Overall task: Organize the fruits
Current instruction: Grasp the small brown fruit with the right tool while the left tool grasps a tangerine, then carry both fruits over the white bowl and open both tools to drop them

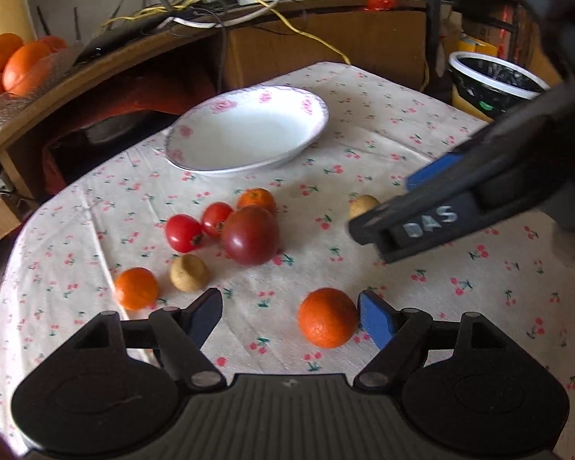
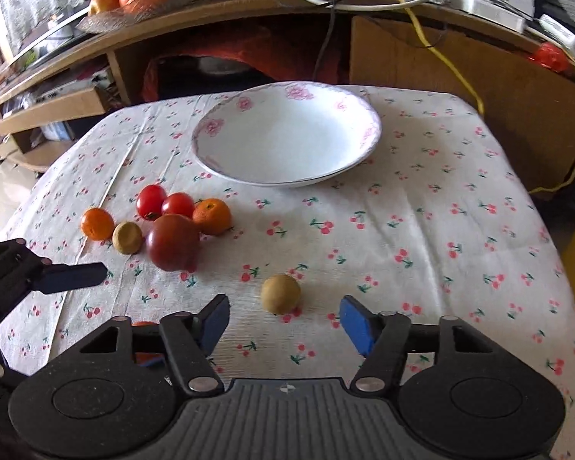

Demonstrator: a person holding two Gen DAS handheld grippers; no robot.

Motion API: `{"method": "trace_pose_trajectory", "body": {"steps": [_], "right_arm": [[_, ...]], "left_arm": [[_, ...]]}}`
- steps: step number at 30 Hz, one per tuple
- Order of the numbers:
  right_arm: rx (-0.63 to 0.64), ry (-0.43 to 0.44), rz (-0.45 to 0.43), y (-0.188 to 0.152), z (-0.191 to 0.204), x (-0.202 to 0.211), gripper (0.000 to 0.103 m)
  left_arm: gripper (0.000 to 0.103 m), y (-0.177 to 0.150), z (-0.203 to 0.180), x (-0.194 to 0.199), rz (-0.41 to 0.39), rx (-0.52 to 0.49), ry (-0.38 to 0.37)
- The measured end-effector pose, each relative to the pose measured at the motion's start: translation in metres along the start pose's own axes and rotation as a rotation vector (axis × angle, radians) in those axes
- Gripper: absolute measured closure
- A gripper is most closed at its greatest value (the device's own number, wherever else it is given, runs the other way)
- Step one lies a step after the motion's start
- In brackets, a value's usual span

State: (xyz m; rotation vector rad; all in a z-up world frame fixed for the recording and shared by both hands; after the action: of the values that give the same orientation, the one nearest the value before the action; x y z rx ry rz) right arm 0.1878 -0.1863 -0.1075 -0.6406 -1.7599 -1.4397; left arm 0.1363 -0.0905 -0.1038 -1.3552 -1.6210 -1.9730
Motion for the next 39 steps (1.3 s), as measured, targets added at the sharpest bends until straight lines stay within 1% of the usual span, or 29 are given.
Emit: {"method": "trace_pose_trajectory", "body": {"steps": [2, 4, 5, 7, 9, 11, 15, 17, 19, 22, 23, 25, 27, 28, 31, 34, 39], "right_arm": [[0.014, -0.001, 0.011, -0.001, 0.002, -0.005, 0.049], [0.014, 0.005, 0.027, -0.002, 0.002, -0.009, 0.057], [0.011, 0.006, 0.029, -0.002, 0.002, -0.011, 0.057], [0.021, -0.003, 0.021, 0.001, 0.001, -0.011, 0.066], [0.016, -0.004, 0.021, 0.002, -0.001, -0.012, 0.068], [0.014, -0.001, 0.017, 0.002, -0.002, -0.013, 0.069], [0.03, -0.003, 0.006, 0.003, 0.0, -0.014, 0.071], [0.034, -0.002, 0.003, 0.004, 0.001, -0.014, 0.074], [0.034, 0.008, 0.005, 0.005, 0.003, -0.014, 0.083], [0.042, 0.008, 0.002, 0.005, 0.005, -0.014, 0.083], [0.047, 0.009, -0.002, 0.004, 0.005, -0.014, 0.083], [0.039, 0.013, -0.001, 0.004, 0.004, -0.013, 0.083], [0.026, 0.018, 0.003, 0.006, 0.002, -0.013, 0.083], [0.022, 0.019, -0.001, 0.007, 0.001, -0.012, 0.083], [0.016, 0.021, -0.012, 0.008, -0.002, -0.009, 0.083], [0.007, 0.023, -0.011, 0.007, -0.004, -0.008, 0.083], [0.004, 0.035, -0.027, 0.013, -0.003, -0.003, 0.083]], "left_arm": [[0.025, -0.004, -0.004, -0.005, 0.021, 0.006, -0.032], [0.032, -0.006, -0.009, -0.01, 0.038, 0.004, -0.063], [0.035, -0.005, -0.011, -0.01, 0.027, 0.001, -0.071], [0.037, -0.003, -0.014, -0.011, 0.027, -0.01, -0.072], [0.043, -0.002, -0.018, -0.011, 0.026, -0.011, -0.079], [0.052, -0.003, -0.021, -0.01, 0.026, -0.011, -0.087], [0.056, -0.007, -0.028, -0.007, 0.025, -0.024, -0.079], [0.057, -0.008, -0.032, -0.005, 0.025, -0.043, -0.068], [0.057, -0.009, -0.034, -0.004, 0.023, -0.066, -0.061], [0.058, -0.008, -0.033, -0.005, 0.022, -0.088, -0.057], [0.06, -0.008, -0.033, -0.005, 0.022, -0.097, -0.059], [0.064, -0.006, -0.026, -0.005, 0.029, -0.065, -0.069], [0.064, -0.005, -0.016, -0.005, 0.031, 0.01, -0.109], [0.064, -0.006, -0.012, -0.004, 0.032, 0.034, -0.112], [0.064, -0.006, -0.008, -0.003, 0.031, 0.035, -0.099], [0.064, -0.004, -0.005, -0.003, 0.033, 0.054, -0.105], [0.064, 0.005, 0.007, -0.001, 0.004, 0.08, -0.084]]}}
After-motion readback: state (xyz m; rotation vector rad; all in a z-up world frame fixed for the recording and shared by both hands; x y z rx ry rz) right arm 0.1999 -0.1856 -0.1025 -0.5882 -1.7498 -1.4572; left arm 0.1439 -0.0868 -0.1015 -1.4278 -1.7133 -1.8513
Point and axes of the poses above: each gripper's, at about its wrist camera, not at the fingertips, and x roughly against the way its jaws point, z to its left, y to its top, the point moved 9 cm from there along -x, roughly the way its jaws point, and after that the axes turned 10 degrees about -y, right-handed, at the moved point
